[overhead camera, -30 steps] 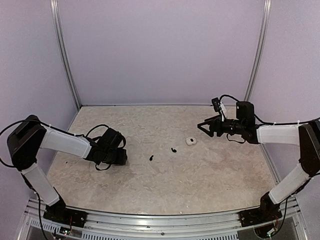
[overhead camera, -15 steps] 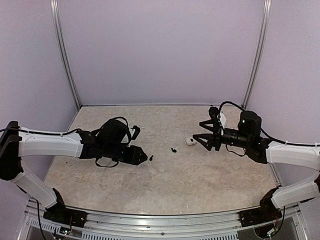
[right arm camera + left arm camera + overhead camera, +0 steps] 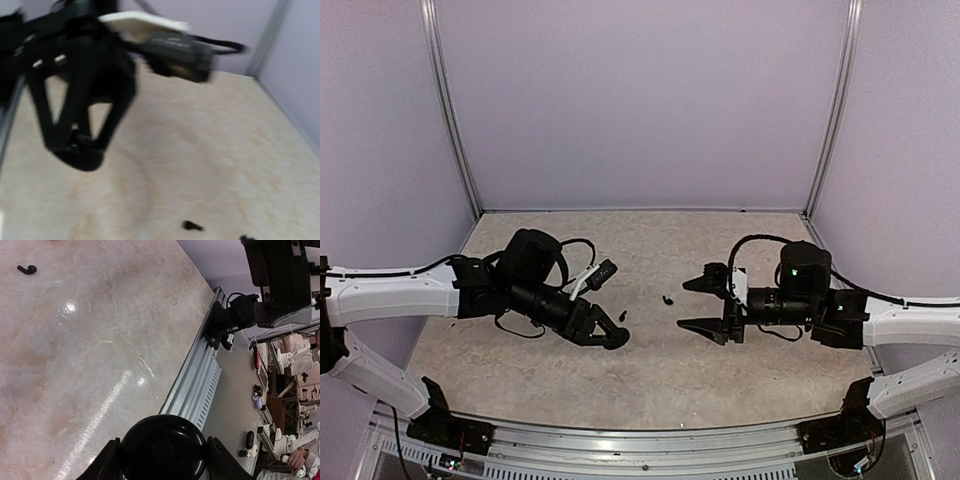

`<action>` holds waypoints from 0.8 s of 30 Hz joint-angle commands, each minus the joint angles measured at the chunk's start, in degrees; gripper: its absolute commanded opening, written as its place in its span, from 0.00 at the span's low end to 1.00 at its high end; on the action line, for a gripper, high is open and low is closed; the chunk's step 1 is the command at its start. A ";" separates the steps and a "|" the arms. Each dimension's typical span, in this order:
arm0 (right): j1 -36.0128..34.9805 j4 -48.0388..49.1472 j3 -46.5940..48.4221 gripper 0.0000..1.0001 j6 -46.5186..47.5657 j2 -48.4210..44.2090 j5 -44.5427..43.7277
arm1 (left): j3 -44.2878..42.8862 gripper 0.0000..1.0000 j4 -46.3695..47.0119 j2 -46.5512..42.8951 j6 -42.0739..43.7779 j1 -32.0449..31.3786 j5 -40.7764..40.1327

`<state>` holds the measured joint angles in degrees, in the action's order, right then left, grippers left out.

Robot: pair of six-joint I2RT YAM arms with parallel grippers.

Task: Insert the wireless bluetooth earbuds into the charging case
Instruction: Pick up the charging case from the center of the board, then pass from the left arm to the right

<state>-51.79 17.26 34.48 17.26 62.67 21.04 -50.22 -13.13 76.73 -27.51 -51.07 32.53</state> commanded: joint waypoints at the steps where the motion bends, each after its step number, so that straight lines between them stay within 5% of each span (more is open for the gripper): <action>1: -7.17 -11.21 4.35 0.66 5.83 -0.60 -4.62 | 0.22 0.32 -1.64 0.09 0.70 -0.95 11.27; 9: -14.91 -17.81 7.08 0.63 8.55 1.52 -5.27 | -0.56 0.32 -0.02 3.93 -1.14 -3.09 19.34; 24: -20.79 -18.21 9.18 0.59 10.99 7.53 -6.36 | -3.14 0.32 1.57 7.63 -3.43 -5.42 22.00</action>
<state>-71.11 -0.71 41.65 27.18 69.17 15.49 -51.29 -13.34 83.55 -29.95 -55.61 52.34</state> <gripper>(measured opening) 0.592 0.508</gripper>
